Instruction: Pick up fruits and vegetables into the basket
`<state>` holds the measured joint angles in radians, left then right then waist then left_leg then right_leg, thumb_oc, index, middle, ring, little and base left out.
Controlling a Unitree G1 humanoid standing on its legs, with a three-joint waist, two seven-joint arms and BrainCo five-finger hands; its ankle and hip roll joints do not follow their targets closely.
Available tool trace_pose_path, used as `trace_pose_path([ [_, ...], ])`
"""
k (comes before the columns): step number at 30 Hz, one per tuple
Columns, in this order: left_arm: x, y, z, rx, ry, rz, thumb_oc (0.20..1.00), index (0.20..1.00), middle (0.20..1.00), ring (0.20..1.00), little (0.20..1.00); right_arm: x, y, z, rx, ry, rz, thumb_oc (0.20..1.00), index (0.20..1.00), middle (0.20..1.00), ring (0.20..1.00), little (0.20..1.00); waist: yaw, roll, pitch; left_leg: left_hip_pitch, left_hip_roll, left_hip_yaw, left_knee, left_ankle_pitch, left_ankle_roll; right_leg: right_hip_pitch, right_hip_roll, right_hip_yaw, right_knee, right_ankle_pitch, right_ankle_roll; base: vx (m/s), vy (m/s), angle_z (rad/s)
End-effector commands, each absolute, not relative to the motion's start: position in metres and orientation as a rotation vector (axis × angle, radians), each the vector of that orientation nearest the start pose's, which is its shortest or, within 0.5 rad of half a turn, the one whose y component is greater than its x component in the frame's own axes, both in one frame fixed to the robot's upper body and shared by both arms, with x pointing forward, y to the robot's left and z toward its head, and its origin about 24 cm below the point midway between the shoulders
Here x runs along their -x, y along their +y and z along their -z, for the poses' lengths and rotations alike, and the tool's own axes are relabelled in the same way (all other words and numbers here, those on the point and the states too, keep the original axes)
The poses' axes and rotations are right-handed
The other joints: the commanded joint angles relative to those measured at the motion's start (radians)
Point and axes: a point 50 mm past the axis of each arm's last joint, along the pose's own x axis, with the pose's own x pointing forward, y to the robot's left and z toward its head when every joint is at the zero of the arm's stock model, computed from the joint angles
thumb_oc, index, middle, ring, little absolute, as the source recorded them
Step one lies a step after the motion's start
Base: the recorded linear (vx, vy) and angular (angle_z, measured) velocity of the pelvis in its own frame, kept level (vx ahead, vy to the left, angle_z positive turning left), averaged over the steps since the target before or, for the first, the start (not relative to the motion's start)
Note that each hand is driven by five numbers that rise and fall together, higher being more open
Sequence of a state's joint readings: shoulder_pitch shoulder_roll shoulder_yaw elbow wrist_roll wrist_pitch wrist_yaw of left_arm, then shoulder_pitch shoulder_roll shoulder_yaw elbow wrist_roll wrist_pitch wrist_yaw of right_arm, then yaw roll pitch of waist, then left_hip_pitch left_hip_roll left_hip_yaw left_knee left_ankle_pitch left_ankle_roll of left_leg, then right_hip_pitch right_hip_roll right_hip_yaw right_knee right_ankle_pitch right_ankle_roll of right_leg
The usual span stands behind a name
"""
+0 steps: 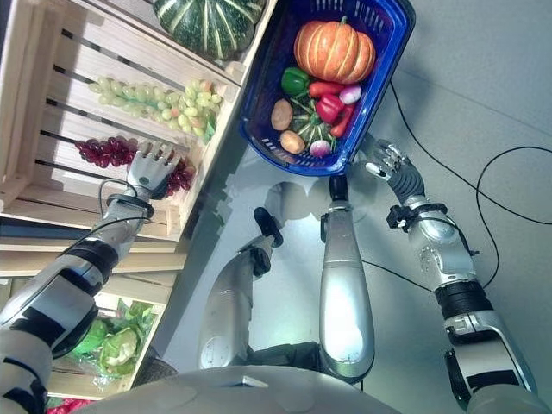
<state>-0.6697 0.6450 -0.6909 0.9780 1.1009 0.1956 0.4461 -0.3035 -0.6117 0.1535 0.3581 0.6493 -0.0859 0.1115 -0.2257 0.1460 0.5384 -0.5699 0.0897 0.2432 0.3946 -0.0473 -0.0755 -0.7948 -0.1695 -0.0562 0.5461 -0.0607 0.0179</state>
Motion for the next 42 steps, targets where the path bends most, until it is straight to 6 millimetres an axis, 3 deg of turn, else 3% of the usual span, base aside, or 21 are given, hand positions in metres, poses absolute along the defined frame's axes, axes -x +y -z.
trace_pose_path([
  [1, -0.333, 0.305, -0.067, -2.271, 0.103, -0.183, 1.000, 1.000, 1.000, 1.000, 1.000, -0.302, -0.242, -0.097, -0.055, -0.103, -0.128, 1.000, 1.000, 1.000, 1.000, 1.000, -0.021, -0.035, -0.018, -0.110, 0.015, 0.034, 0.144, -0.074, -0.015, -0.017, 0.010, 0.014, 0.025, -0.067, 0.070, 0.01, 0.033, -0.02],
  [9, -0.337, 0.318, -0.088, -2.305, 0.154, -0.334, 1.000, 1.000, 1.000, 1.000, 1.000, -0.304, -0.239, -0.113, -0.074, -0.182, -0.139, 1.000, 1.000, 1.000, 1.000, 1.000, -0.026, -0.040, -0.018, -0.187, 0.019, 0.021, 0.182, -0.087, -0.013, -0.093, 0.016, 0.028, 0.044, -0.062, 0.069, 0.00, 0.011, -0.01],
  [25, -0.350, 0.317, -0.103, -2.263, 0.220, -0.365, 1.000, 1.000, 1.000, 1.000, 1.000, -0.307, -0.225, -0.133, -0.108, -0.279, -0.163, 1.000, 1.000, 1.000, 1.000, 1.000, -0.041, -0.054, -0.018, -0.313, 0.023, -0.004, 0.230, -0.103, -0.011, -0.219, 0.036, 0.057, 0.085, -0.054, 0.069, 0.01, 0.004, -0.02],
  [34, -0.341, 0.325, -0.080, -2.167, 0.448, -0.294, 1.000, 1.000, 1.000, 1.000, 1.000, -0.307, -0.219, -0.130, -0.120, -0.275, -0.184, 1.000, 1.000, 1.000, 1.000, 1.000, -0.045, -0.059, -0.018, -0.316, 0.020, -0.004, 0.219, -0.097, -0.013, -0.225, 0.036, 0.057, 0.075, -0.046, 0.069, 0.00, 0.004, -0.01],
  [42, -0.320, 0.335, -0.047, -1.998, 0.783, -0.225, 1.000, 1.000, 1.000, 1.000, 1.000, -0.308, -0.214, -0.128, -0.129, -0.265, -0.194, 1.000, 1.000, 1.000, 1.000, 1.000, -0.044, -0.062, -0.018, -0.297, 0.015, -0.003, 0.204, -0.093, -0.014, -0.210, 0.027, 0.054, 0.058, -0.041, 0.070, 0.00, 0.000, 0.00],
])
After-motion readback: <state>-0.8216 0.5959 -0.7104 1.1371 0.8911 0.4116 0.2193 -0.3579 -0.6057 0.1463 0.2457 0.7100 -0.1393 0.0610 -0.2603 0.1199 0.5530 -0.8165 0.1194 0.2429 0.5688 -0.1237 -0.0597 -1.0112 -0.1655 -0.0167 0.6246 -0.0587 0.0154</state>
